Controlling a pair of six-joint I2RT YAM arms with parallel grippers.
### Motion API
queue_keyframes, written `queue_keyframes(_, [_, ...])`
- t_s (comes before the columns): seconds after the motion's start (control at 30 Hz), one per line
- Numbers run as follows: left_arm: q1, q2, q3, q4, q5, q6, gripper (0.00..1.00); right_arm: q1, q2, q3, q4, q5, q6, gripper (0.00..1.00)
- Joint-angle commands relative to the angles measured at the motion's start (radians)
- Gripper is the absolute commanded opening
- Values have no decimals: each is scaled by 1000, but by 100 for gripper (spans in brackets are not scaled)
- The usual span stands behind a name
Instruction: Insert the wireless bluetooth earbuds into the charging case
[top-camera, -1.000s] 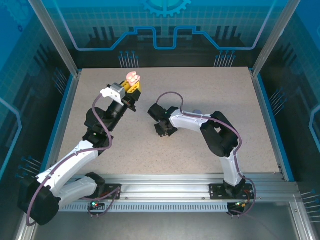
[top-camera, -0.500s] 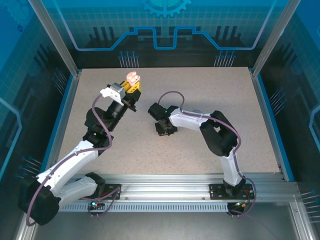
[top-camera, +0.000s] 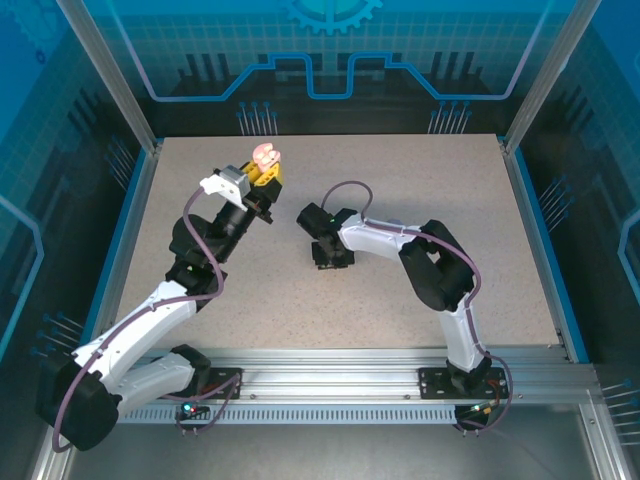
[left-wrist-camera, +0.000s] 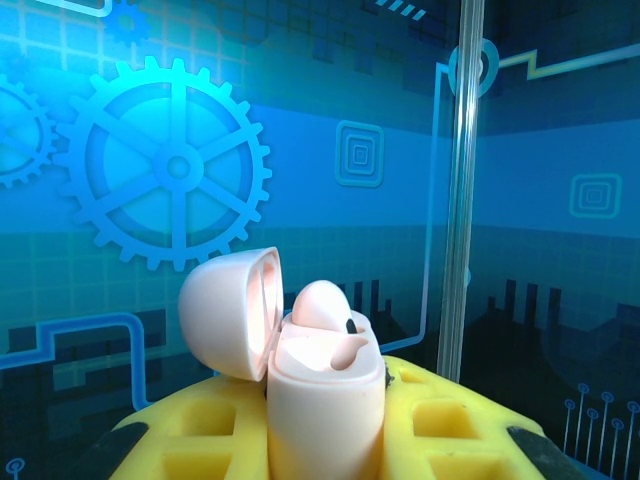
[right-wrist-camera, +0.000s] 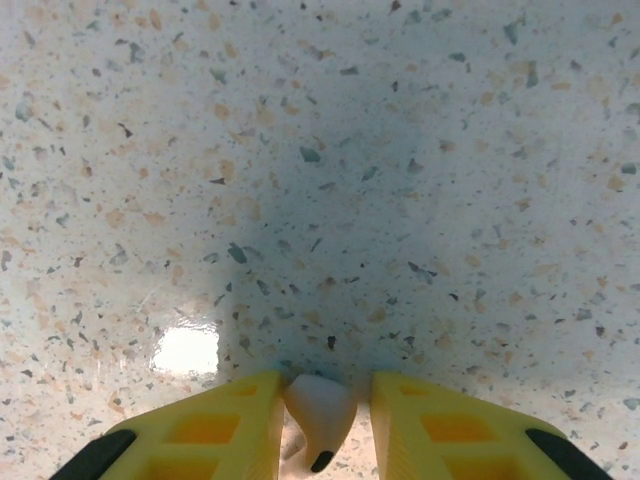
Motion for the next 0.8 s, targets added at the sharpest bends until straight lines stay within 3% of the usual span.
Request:
queue_keyframes(0.0, [5, 4, 10, 38, 17, -7, 0, -14, 47, 22, -10, -18, 31, 29])
queue_keyframes(0.27, [5, 4, 14, 36, 17, -5, 0, -16, 47, 22, -9, -25, 29, 26])
queue_keyframes(0.77, [5, 1, 7, 43, 17, -13, 0, 12, 30, 0, -51, -29, 143, 30])
